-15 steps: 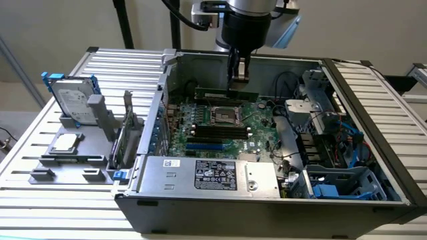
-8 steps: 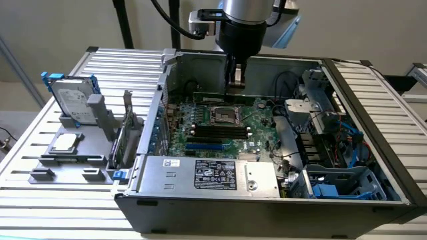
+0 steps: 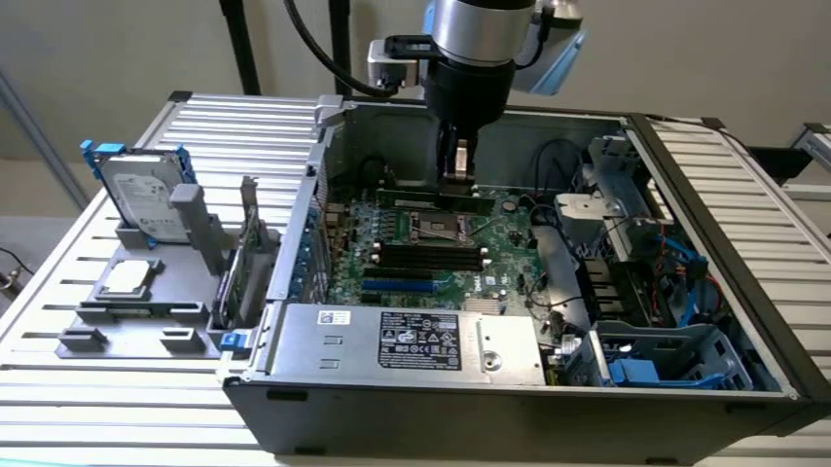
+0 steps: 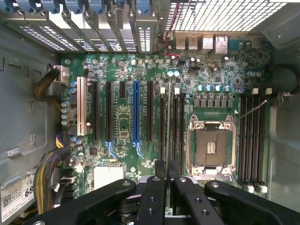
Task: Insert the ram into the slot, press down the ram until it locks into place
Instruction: 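Insert the ram into the slot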
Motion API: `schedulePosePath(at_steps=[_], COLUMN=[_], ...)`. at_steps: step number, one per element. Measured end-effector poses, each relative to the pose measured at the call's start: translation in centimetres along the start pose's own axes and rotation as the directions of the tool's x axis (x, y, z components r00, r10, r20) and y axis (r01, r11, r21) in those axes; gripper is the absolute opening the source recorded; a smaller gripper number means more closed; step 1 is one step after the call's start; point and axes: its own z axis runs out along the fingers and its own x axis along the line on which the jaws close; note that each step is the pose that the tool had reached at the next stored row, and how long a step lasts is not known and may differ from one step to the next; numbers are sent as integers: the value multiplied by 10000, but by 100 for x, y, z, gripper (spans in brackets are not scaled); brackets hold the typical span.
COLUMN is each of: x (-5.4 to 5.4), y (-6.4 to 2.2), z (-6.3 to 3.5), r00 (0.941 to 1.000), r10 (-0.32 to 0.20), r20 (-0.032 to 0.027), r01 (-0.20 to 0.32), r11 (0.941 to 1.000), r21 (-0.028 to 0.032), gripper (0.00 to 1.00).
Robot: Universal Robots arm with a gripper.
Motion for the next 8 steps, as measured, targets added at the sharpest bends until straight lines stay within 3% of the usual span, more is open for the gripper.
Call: schedulePosePath(at_steps=[8], x=[3], y=[-6], z=[146], r00=[10000], r10=[-1], r20=[0], r01=[1], r11=[10000], r21=[0], gripper=[13])
